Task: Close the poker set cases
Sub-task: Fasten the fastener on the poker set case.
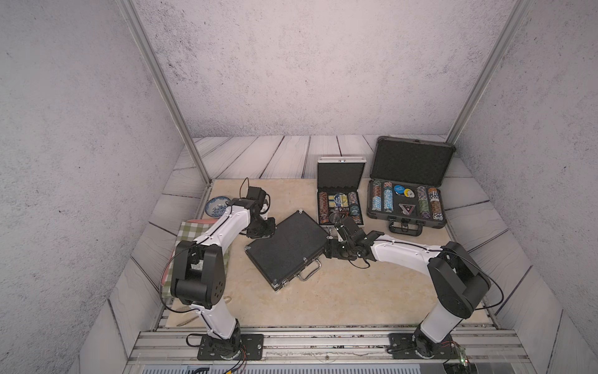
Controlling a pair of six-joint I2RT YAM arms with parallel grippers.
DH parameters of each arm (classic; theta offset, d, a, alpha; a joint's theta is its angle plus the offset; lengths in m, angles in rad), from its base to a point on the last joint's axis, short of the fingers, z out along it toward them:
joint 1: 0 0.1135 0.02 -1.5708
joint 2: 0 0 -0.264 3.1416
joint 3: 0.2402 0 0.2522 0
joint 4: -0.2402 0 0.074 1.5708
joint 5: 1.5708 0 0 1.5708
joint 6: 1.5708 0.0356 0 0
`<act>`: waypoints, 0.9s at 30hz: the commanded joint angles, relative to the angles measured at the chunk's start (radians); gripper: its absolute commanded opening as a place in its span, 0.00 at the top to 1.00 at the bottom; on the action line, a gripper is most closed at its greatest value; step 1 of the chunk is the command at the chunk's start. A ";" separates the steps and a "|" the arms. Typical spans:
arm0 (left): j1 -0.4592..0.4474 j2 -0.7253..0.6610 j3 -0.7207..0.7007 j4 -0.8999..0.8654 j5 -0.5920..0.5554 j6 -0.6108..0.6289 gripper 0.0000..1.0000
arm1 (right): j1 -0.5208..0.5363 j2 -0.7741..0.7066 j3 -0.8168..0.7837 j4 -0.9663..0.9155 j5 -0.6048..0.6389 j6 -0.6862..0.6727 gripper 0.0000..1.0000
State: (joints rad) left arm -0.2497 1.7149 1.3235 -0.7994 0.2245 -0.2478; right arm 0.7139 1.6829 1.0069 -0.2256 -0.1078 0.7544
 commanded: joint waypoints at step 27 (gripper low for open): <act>-0.016 0.127 0.000 -0.010 -0.057 0.002 0.85 | -0.008 0.098 -0.063 0.273 -0.044 0.279 0.23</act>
State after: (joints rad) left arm -0.2676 1.8053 1.3376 -0.7780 0.1879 -0.2470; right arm 0.7097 1.7435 0.9577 0.0181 -0.1467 1.0088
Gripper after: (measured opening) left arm 0.147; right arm 0.772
